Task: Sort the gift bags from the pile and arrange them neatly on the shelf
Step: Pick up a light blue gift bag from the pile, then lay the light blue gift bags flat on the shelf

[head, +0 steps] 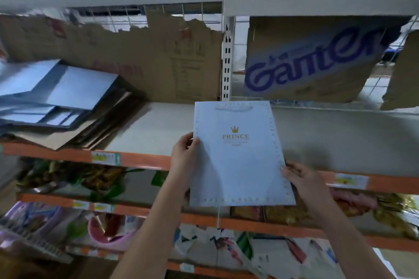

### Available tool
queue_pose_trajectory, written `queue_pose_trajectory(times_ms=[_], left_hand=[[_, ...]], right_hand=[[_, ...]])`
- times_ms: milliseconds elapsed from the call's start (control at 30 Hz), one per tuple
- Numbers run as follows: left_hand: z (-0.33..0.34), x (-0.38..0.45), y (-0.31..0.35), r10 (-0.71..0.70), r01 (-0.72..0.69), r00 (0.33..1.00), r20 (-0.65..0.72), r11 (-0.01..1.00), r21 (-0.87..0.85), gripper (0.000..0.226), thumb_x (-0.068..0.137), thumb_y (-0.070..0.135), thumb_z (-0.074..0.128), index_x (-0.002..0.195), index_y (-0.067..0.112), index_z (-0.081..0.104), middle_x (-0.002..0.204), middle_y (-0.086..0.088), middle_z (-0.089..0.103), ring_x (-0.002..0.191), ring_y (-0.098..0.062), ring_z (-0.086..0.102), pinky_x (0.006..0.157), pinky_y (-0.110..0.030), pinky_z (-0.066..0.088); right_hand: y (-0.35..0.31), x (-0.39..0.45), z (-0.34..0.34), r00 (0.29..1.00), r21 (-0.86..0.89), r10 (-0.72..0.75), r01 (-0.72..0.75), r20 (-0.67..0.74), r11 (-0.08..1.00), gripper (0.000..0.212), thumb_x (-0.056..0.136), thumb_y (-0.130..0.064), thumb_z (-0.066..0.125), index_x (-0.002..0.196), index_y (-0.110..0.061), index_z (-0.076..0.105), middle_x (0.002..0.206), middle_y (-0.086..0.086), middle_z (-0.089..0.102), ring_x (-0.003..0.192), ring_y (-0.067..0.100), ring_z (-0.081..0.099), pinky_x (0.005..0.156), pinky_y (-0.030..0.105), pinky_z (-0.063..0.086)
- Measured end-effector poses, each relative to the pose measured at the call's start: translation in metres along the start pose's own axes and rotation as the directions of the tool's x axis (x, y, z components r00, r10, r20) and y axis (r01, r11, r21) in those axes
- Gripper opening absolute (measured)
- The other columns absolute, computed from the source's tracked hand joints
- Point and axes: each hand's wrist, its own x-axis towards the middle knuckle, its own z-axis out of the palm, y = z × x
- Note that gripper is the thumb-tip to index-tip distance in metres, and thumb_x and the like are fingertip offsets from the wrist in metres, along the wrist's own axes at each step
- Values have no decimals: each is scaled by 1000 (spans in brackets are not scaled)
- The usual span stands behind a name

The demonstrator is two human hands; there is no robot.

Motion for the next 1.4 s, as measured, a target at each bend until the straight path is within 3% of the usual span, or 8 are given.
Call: queue_pose_trajectory(times_ms=[133,267,433,600,833,967,1133,1400], left_hand=[[28,63,10,-4,2,997,82,999,32,21,92,9,50,104,10,68,87,-2,68,78,-17,61,71,-30,50],[39,113,11,-45,31,991,123,993,117,21,89,5,51,97,9,70,82,-6,66,79,-23,60,80,-41,53],[41,145,-10,-27,-18,993,119,929,369,23,87,18,58,104,11,71,97,-11,71,95,-29,66,85,-40,53],[41,158,-24,44,-153,983,181,746,648,25,92,22,53,111,14,67,110,-6,68,101,-25,61,78,-29,45],[33,154,-38,198,-274,960,197,526,805,27,93,31,50,110,15,64,110,-11,60,103,-29,55,85,-37,47],[21,150,-34,204,-297,954,220,544,785,31,95,34,47,113,16,63,113,-8,61,104,-25,55,87,-36,48],[-31,156,-15,309,-382,914,264,431,818,31,97,35,43,109,17,65,104,-6,66,95,-24,60,74,-31,46],[-194,173,27,457,-303,870,186,197,932,26,96,30,41,101,19,64,97,-3,64,93,-24,58,72,-33,43]], right_hand=[[-12,60,1,999,-101,50,-50,-2,994,22,93,-17,54,114,-12,56,121,8,62,89,14,62,81,35,50],[-24,107,11,998,-312,53,-56,-18,948,38,92,-15,56,128,-3,52,129,15,56,114,29,57,82,30,43],[-23,133,27,997,-511,75,-67,-4,857,32,92,-19,56,121,-7,57,113,11,63,92,22,57,80,31,43],[-14,136,25,997,-631,71,-66,-18,773,31,92,-21,57,120,-9,57,85,-6,54,77,12,51,68,23,39],[-9,136,27,1000,-733,7,0,7,680,29,88,-22,63,112,-7,63,87,1,57,76,14,54,58,20,35],[-14,138,27,998,-767,-60,41,3,640,29,88,-20,61,113,-4,62,103,9,64,81,18,53,70,26,42],[-36,142,49,971,-652,-238,180,0,736,28,87,-12,62,114,-6,64,103,13,65,83,21,54,80,33,43],[-75,155,196,896,-562,-327,444,301,697,26,90,-13,58,115,-8,64,110,9,64,90,14,53,81,24,38]])
